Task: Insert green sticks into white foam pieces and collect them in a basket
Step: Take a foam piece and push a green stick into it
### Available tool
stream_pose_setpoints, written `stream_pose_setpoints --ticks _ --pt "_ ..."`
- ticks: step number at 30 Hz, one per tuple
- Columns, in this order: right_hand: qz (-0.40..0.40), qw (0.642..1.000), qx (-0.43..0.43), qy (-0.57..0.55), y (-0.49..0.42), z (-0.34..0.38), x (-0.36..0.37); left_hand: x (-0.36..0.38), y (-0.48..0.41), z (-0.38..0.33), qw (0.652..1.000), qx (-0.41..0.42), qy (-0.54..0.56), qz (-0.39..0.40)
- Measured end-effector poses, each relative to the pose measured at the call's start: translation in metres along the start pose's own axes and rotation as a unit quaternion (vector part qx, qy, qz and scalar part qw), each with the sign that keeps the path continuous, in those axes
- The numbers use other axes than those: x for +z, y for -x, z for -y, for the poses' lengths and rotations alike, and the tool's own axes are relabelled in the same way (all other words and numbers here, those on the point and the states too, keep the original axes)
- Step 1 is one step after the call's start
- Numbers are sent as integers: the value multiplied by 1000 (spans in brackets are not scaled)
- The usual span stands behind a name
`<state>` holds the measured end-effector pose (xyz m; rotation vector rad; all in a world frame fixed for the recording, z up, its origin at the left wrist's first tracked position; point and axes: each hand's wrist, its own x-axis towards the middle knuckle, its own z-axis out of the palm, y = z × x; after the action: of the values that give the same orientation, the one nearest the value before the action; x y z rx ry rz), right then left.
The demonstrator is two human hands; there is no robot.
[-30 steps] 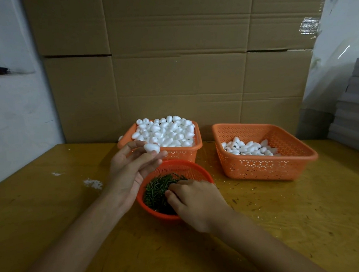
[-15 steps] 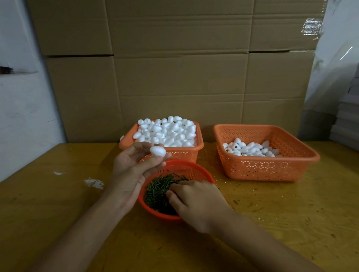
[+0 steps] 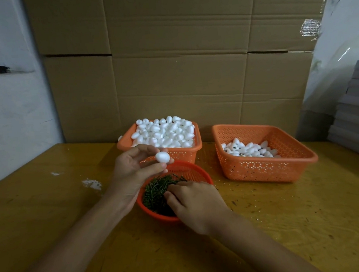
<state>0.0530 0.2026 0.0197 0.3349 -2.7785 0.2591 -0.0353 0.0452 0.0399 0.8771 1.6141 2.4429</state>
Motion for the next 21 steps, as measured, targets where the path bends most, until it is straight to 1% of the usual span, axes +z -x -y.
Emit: stream_pose_setpoints --ticks 14,21 --pt "6 1000 0 3 -1 0 -1 1 0 0 999 4 -47 6" --pt "6 1000 3 1 -1 0 0 1 1 1 999 12 -48 10"
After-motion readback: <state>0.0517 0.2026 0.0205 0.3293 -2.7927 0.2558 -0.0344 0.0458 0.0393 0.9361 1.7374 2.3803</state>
